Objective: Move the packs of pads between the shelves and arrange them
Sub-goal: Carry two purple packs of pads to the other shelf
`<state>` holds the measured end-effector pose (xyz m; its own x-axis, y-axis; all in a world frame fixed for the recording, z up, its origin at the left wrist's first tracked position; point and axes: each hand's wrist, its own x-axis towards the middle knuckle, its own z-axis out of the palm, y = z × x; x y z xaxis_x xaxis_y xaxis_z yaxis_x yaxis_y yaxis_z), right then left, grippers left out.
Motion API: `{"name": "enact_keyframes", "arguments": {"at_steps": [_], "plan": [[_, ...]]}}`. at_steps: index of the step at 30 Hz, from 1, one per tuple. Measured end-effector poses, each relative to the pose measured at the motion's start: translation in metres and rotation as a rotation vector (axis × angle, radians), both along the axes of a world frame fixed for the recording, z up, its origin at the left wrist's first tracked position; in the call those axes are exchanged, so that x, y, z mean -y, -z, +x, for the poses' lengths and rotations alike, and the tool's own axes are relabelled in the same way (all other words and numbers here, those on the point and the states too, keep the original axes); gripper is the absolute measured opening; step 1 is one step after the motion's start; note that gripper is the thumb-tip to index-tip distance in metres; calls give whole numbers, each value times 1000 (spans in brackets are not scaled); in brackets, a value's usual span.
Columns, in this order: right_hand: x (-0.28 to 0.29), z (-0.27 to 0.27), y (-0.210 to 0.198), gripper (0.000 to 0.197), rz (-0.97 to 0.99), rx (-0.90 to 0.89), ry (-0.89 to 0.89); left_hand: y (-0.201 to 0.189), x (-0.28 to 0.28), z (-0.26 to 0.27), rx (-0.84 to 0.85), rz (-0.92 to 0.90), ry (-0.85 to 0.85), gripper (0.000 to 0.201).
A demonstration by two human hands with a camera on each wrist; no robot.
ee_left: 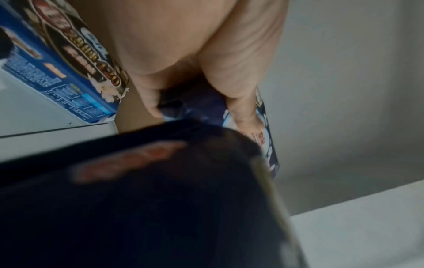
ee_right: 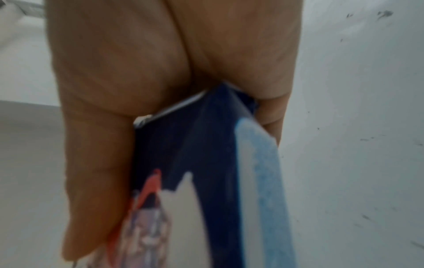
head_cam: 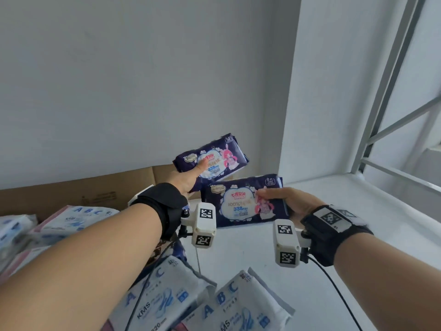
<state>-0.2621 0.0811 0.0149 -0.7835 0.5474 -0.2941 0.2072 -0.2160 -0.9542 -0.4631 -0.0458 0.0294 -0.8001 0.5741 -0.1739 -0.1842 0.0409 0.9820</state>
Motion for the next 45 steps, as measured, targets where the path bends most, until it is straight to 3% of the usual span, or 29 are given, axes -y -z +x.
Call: {"name": "enact_keyframes", "arguments": {"at_steps": [2, 5, 7, 9, 12, 20, 26, 29, 33, 39, 45], "plan": [[20, 13, -14, 46, -42, -116, 31, -11, 23, 9, 45, 97, -4, 57], [59, 29, -29, 51, -74, -258, 78, -24, 66, 27, 73, 198, -22, 70], [86, 37, -34, 44, -98, -346, 99, -27, 96, 42, 69, 211, 5, 78], [113, 47, -37, 38, -115, -405, 130, -27, 126, 58, 51, 236, 22, 64], [147, 65, -37, 39, -135, -444, 121, -25, 162, 76, 31, 237, 20, 52], [200, 140, -33, 39, -177, -440, 139, -24, 210, 137, 18, 198, 47, 55], [208, 207, -33, 31, -183, -465, 187, -25, 204, 203, 147, 270, 140, 42], [205, 253, -25, 26, -189, -498, 233, -21, 191, 247, 187, 248, 184, 48], [195, 341, -14, 20, -207, -518, 288, -8, 165, 328, 181, 255, 220, 58], [164, 485, -2, 34, -204, -407, 344, 21, 112, 461, 244, 179, 247, 57], [129, 582, -2, 35, -192, -319, 354, 34, 67, 546, 201, 108, 248, 60]]}}
